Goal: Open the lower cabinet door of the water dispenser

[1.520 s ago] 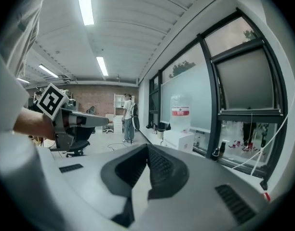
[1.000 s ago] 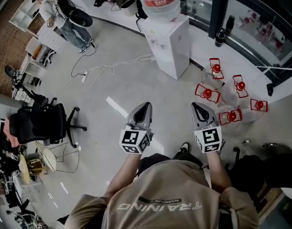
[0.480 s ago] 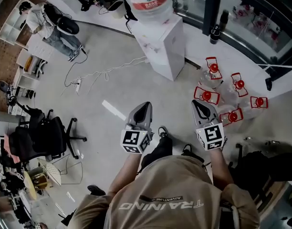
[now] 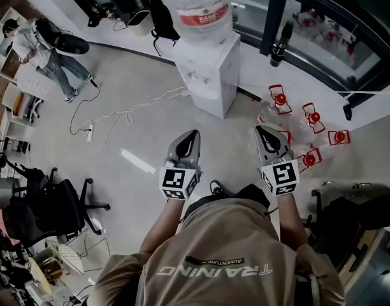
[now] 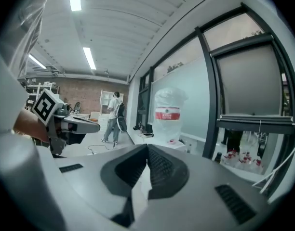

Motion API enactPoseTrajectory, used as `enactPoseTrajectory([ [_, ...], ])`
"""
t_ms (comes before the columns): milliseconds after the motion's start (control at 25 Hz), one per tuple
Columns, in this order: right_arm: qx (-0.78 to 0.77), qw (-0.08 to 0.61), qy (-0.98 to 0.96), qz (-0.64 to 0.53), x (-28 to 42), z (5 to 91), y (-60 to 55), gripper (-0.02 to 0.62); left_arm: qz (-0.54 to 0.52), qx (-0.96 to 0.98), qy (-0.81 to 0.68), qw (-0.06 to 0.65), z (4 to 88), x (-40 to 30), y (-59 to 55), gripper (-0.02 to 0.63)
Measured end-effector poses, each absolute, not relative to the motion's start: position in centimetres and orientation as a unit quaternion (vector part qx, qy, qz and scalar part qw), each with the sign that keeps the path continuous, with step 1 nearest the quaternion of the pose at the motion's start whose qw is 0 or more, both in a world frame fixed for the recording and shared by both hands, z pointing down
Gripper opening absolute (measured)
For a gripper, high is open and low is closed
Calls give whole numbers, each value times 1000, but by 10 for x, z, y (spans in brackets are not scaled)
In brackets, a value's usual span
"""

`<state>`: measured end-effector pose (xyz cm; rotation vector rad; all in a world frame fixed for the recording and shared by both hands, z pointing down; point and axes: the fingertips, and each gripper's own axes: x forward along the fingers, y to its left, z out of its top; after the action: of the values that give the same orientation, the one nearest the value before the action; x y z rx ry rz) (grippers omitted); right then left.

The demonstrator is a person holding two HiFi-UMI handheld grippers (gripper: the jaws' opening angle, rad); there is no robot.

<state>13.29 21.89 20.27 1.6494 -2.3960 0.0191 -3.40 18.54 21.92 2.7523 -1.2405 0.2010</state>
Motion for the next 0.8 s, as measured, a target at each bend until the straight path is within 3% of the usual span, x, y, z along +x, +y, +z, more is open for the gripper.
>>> enactPoseTrajectory([
  [440,570,130,-811,27,119,218,177,9,66,910,-399,95,238,-31,143,9],
  [800,552,123,-822,59,141,254,117,9,111,919,-371,75,247,18,92,9],
])
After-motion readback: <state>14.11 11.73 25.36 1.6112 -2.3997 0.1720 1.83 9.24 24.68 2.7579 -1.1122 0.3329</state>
